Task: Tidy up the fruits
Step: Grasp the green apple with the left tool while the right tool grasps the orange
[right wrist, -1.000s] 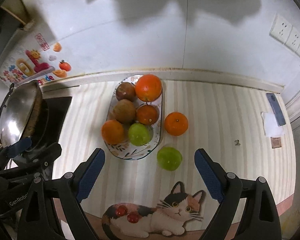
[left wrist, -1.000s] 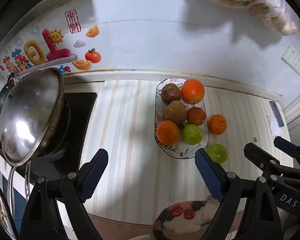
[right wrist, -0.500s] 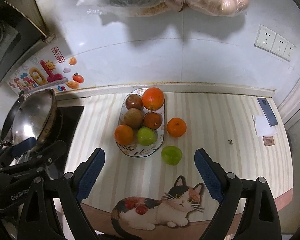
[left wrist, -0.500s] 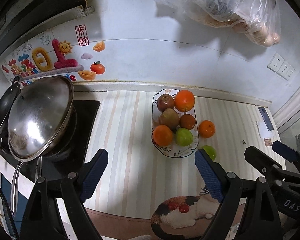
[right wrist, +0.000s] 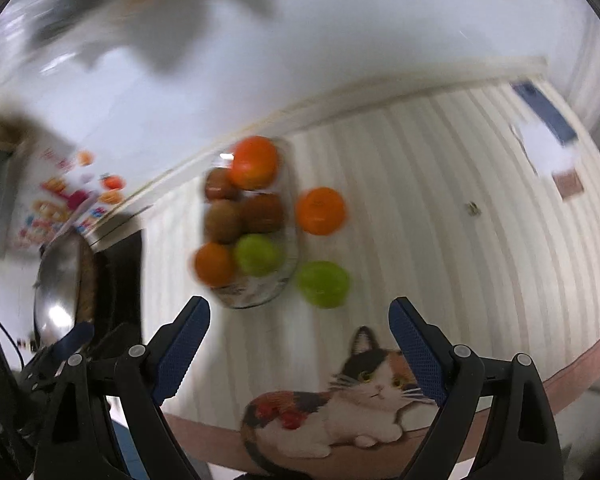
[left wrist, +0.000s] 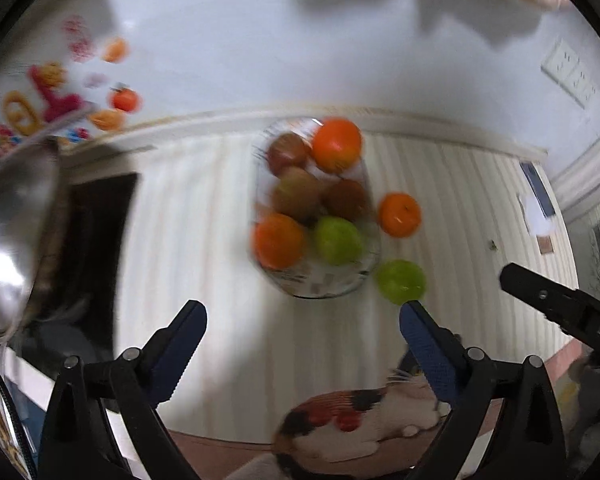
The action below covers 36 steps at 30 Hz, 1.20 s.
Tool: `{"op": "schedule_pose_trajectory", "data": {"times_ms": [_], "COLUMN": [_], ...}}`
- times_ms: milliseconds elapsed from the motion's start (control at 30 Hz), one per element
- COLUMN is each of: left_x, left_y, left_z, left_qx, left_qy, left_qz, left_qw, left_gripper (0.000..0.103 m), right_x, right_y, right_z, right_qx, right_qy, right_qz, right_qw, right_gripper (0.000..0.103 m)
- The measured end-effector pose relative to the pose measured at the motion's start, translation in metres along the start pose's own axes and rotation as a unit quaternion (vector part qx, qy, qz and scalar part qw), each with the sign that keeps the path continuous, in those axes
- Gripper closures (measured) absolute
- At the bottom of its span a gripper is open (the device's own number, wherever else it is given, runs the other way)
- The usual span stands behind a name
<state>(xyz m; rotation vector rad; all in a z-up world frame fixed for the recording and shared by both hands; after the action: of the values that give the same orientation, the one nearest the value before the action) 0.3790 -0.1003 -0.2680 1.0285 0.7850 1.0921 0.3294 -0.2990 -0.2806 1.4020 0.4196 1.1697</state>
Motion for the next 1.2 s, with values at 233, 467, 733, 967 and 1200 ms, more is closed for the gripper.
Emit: {"op": "schedule_pose_trajectory", "data": {"times_ms": [233,467,733,967,1200], "left_x": [-0.058,-0.098,-0.118,-0.112,-0.066], "left_y": [-0.076,-0.14,-0.162,-0.144,-0.116], "left_z": [0.02,0.022,0.016,-0.002,-0.043], "left_qx": [0.064,0.133,0.154,0.139,0.149], "left_qy": [-0.007,-0.009,-0.032,-0.037,-0.01], "left_qz": [-0.026,-0.033,-0.014,-0.018,-0.018], "left_qw": [0.9975,0.9906,0.9875,0.9895,0.9886], "left_gripper": [0.004,0.008,0.042,0.043,0.043], "right_x": [-0.07,-0.103,-0.099,-0.068,-0.016], "right_y": [-0.044,-0.06,-0.083,-0.112,-0.167], "right_z": [0.028,0.047,0.072,0.091,0.098], "right_qx": [0.029,0.031,0.047,0.085,0.135], "right_qy": [-0.061,-0.073,-0.06,-0.028,-0.002], "right_qz": [-0.007,-0.03,-0.033,-0.005,0.026], "right_qw": [0.998,0.996,0.997,0.996,0.991], "right_gripper": [0.031,0.031,0.031,0.031,0.031]}}
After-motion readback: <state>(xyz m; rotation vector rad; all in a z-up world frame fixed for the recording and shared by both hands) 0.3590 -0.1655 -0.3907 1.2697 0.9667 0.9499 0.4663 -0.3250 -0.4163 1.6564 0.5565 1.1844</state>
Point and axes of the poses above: each gripper's, at about its wrist camera, not at the fingertips, and y roughly against the way its jaws point, x to its left, z to its top, the point moved 8 cm from there along -y, roughly the way its jaws point, and after that the axes turned 8 degrees about -y, right-handed, at the moved point
